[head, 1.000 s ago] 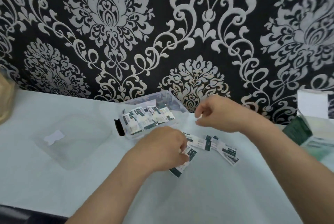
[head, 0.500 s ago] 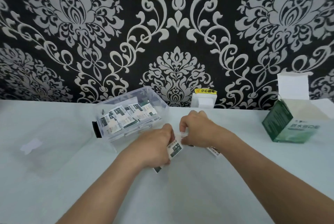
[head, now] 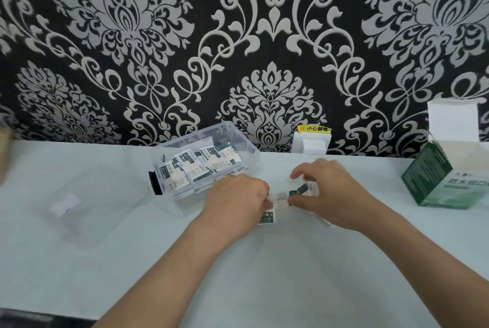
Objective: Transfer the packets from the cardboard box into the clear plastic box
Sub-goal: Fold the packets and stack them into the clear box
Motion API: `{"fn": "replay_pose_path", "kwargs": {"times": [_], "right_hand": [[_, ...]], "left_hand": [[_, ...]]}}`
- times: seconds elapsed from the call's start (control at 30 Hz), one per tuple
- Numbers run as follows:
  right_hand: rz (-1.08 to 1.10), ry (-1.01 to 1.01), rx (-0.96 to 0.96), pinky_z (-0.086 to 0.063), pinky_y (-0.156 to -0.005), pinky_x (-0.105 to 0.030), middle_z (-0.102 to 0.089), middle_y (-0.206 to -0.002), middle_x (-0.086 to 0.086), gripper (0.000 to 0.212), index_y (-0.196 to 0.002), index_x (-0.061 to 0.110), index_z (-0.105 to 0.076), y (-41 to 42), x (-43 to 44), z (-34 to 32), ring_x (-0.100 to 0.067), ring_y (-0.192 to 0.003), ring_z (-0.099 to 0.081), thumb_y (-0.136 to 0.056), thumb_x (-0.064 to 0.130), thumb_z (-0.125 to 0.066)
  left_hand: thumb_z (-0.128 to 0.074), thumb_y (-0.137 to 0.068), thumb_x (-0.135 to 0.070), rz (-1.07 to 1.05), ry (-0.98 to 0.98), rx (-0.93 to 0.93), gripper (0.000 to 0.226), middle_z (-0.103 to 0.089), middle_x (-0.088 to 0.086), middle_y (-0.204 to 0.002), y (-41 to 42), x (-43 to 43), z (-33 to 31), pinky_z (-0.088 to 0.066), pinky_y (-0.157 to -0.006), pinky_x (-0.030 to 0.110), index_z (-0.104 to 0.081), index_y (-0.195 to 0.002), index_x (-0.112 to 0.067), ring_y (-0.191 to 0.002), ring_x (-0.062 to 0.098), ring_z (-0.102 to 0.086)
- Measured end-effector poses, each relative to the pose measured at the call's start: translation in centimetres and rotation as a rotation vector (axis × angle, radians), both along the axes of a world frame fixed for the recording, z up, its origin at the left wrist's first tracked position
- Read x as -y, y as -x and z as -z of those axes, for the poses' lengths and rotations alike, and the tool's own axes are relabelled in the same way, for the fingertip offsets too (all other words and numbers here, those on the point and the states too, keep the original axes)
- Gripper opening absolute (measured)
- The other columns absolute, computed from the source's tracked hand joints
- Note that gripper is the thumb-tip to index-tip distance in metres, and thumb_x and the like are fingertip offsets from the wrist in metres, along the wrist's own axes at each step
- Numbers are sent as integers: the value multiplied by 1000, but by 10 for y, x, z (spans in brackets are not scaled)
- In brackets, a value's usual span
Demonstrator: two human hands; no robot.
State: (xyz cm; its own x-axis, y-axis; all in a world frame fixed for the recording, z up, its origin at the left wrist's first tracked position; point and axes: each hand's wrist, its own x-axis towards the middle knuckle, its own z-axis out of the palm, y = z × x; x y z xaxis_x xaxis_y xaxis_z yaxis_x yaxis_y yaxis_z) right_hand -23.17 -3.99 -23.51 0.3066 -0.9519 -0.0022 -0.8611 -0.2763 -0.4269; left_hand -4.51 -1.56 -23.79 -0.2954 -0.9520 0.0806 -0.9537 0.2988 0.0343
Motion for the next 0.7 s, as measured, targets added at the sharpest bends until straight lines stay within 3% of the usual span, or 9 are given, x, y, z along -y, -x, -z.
{"fn": "replay_pose_path", "kwargs": {"times": [0.1, 0.27, 0.33, 0.53, 0.7], "right_hand": [[156, -49, -248, -40, -87, -32, -50, -113, -2, 58, -126, 25, -49, 15, -4, 6, -21, -105, -43, -80, 58, -65], [234, -213, 21, -45, -63, -28, -58, -87, 4, 40, -107, 22, -54, 18, 0, 7, -18, -77, -59, -78, 37, -77], [247, -227, 69, -45, -61, -28, -62, -86, 3, 36, -102, 23, -54, 17, -1, 6, -18, -76, -60, -77, 33, -78], [211, -119, -225, -39, -72, -30, -57, -104, -3, 43, -109, 19, -49, 19, -4, 1, -22, -94, -55, -81, 42, -73], [221, -225, -51, -44, -62, -26, -56, -89, 9, 38, -103, 26, -53, 23, -2, -3, -13, -80, -57, -76, 31, -80]], "left_hand": [[-48, -95, -47, 25, -8, 28, 33, -67, 8, -99, -1, 2, -1, -35, -68, 33, -63, -100, -17, -98, 33, -60], [-40, -96, -54, 29, -12, 55, 44, -66, 9, -99, 3, -1, -4, -31, -67, 32, -61, -95, -15, -98, 33, -58], [-37, -96, -56, 29, 6, 50, 48, -66, 7, -99, 4, -1, -5, -31, -67, 32, -63, -95, -16, -99, 31, -58], [-36, -96, -56, 75, -40, 19, 52, -54, 3, -102, 5, -1, 0, -40, -79, 34, -67, -99, -14, -105, 26, -51], [-36, -94, -61, 65, -37, -21, 50, -65, 8, -86, 5, 0, 4, -35, -66, 33, -63, -86, -19, -89, 33, -58]]}}
